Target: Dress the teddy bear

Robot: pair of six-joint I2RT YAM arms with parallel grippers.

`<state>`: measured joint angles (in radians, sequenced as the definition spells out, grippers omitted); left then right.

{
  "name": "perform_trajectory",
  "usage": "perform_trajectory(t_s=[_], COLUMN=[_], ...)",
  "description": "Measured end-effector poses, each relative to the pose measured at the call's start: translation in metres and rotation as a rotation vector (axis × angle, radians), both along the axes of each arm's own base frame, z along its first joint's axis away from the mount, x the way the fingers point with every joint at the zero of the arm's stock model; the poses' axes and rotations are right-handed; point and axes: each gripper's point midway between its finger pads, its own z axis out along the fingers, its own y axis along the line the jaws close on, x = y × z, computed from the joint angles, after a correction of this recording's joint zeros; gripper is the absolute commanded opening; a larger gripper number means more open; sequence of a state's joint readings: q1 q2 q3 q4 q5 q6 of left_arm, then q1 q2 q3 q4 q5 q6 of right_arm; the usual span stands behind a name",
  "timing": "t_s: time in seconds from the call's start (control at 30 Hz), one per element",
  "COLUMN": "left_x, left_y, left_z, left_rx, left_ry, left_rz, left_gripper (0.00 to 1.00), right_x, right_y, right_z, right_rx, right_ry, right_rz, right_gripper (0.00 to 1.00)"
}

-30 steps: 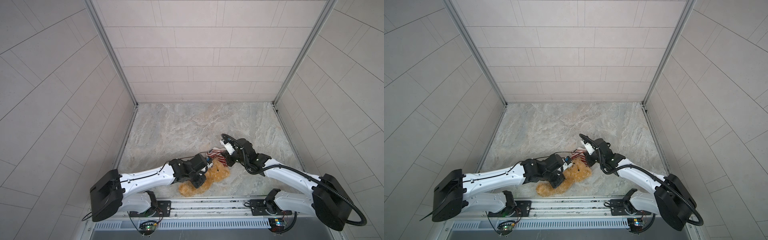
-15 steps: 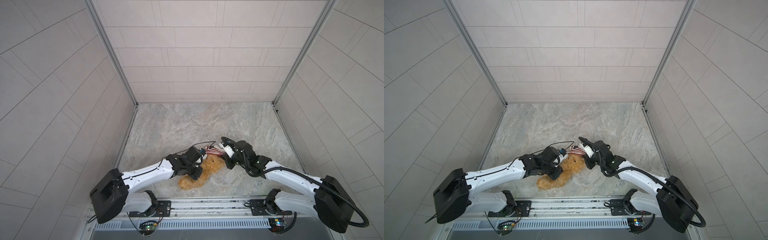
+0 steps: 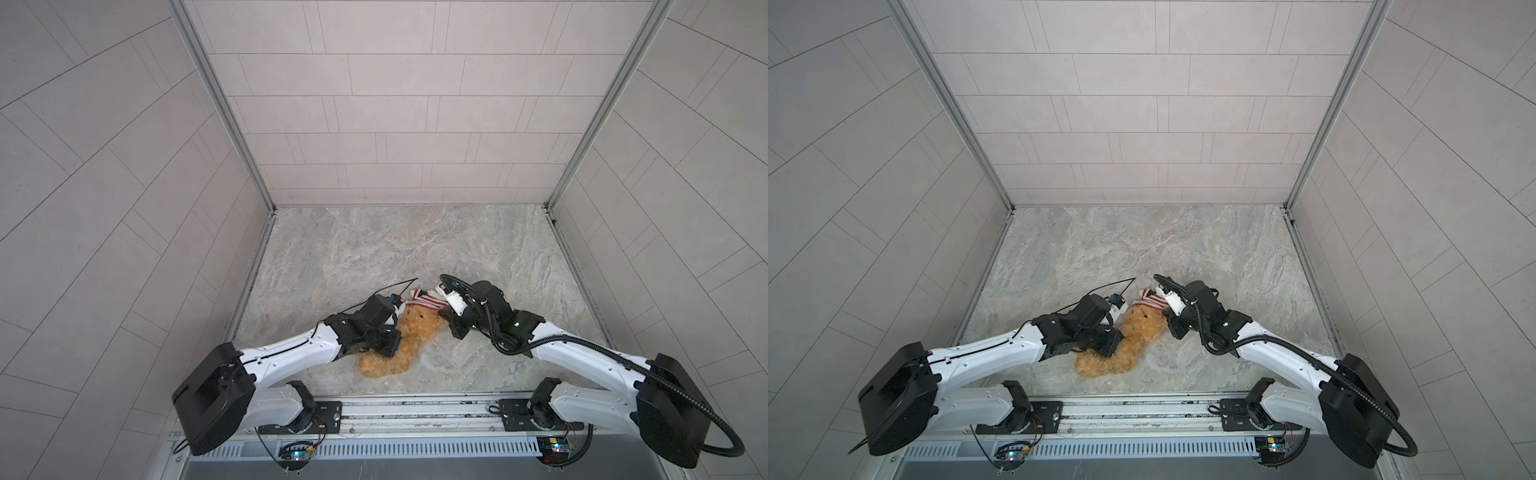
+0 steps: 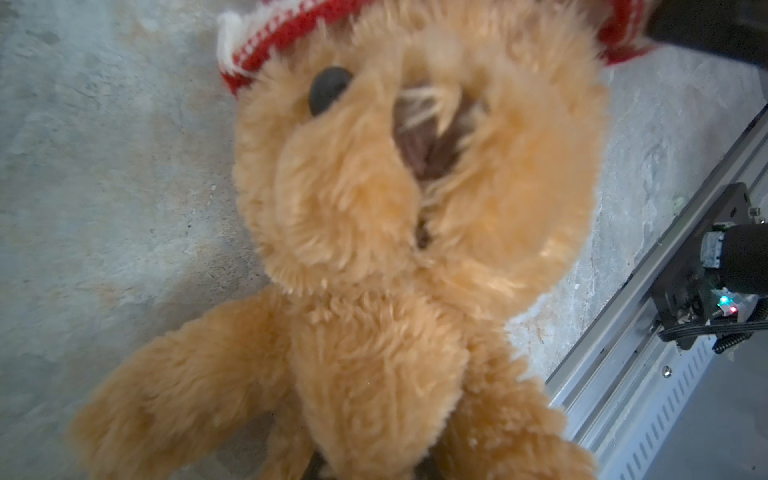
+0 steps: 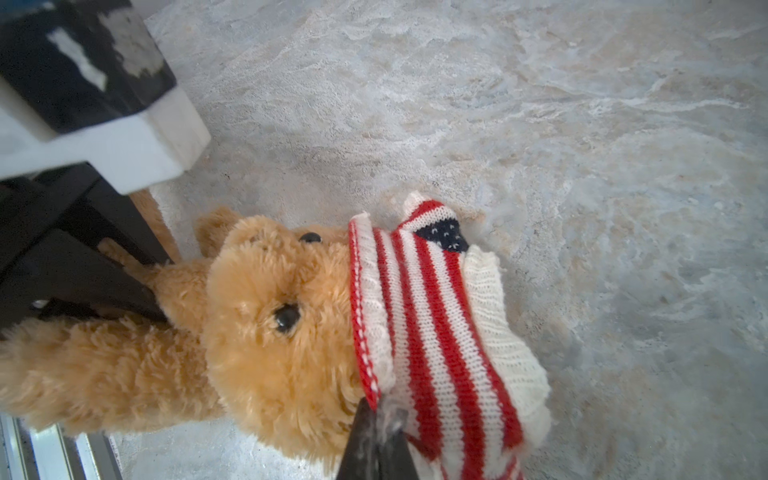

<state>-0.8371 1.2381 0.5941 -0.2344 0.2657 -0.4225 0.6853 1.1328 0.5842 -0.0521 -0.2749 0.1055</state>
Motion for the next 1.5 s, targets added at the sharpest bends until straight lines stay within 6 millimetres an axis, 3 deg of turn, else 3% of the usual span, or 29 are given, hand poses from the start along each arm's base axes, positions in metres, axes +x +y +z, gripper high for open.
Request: perform_trajectory(t_s=[0.37, 0.63, 1.0, 1.33, 1.5], left_x=[0.011, 0.015, 0.017, 0.019, 0.025], left_y=[0.014, 0.01, 0.016, 0.014, 0.015], left_z=[0.013, 0.024, 0.036, 0.055, 0.069], left_rx=[-0.075, -0.134, -0.238, -0.237, -0.237], left_ry=[-0.163, -0.266, -0.334, -0.511, -0.61], left_rz=[0.111, 0.128, 0.191, 0.157, 0.141], left_gripper=[0.0, 0.0, 0.0, 0.0, 0.0], right_x=[0.004, -0.002, -0.005, -0.019, -0.019], right_y=[0.02, 0.039, 0.045, 0.075, 0.08], right_z=[0.031, 0.041, 0.054, 0.09, 0.102], right_rx=[0.014, -0.002, 0.011, 0.118, 0.144], right_ry=[-0.035, -0.04, -0.063, -0.064, -0.072], right_rz=[0.001, 0.019, -0.005, 0.062, 0.067], right_gripper=[0.0, 0.0, 0.0, 0.0, 0.0])
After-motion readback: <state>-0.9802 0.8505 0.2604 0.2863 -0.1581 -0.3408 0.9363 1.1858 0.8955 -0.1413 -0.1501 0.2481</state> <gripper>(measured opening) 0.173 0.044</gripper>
